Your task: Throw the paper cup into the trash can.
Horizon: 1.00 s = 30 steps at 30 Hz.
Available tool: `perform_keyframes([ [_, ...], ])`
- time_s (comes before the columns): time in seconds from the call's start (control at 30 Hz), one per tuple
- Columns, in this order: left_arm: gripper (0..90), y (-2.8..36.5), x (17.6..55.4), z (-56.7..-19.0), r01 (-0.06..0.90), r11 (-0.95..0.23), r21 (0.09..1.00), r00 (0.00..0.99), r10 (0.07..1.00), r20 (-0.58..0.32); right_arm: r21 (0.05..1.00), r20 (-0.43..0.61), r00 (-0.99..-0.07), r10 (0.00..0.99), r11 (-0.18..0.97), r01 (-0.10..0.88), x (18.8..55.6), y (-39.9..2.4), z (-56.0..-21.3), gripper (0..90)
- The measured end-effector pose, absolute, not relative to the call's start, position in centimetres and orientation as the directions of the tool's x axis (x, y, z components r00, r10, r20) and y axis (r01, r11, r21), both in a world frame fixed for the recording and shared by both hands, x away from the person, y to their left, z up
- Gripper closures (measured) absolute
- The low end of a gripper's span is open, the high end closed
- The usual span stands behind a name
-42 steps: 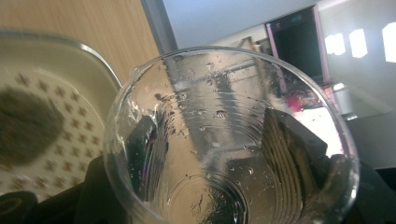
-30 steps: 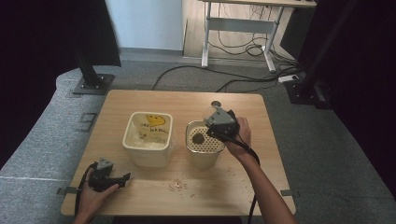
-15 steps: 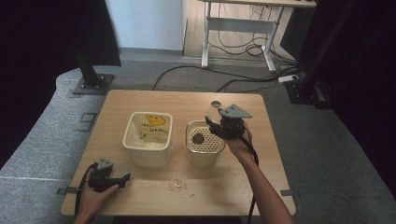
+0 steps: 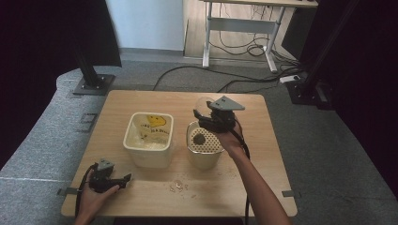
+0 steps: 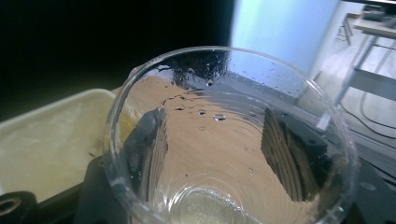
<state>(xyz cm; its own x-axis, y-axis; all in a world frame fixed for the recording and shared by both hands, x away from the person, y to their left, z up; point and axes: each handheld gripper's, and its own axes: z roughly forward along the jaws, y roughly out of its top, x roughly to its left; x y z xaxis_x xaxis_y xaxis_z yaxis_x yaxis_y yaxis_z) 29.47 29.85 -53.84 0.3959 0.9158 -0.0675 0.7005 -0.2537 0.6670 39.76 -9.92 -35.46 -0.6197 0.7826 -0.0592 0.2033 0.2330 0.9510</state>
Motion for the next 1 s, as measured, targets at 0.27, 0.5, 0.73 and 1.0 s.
perform_keyframes([
  [0.27, 15.0, 29.8, 29.3, -53.8, 0.699, -0.253, 0.669, 0.404, 0.911, -0.078, 0.94, -0.033, -0.714, 0.699, 0.265, 0.215, 41.4, -2.3, -34.9, 39.7],
  [0.5, 15.1, 29.4, 29.3, -53.9, 0.696, -0.276, 0.663, 0.426, 0.902, -0.072, 0.905, 0.019, -0.776, 0.63, 0.319, 0.282, 43.6, 4.0, -36.6, 26.7],
  [0.73, 15.3, 29.6, 29.4, -54.0, 0.697, -0.279, 0.661, 0.43, 0.9, -0.073, 0.858, 0.034, -0.774, 0.632, 0.379, 0.347, 44.5, 5.1, -37.4, 13.6],
  [1.0, 15.3, 29.6, 29.4, -53.9, 0.701, -0.263, 0.663, 0.413, 0.908, -0.075, 0.879, 0.009, -0.767, 0.642, 0.36, 0.312, 43.4, 2.7, -36.3, 14.0],
])
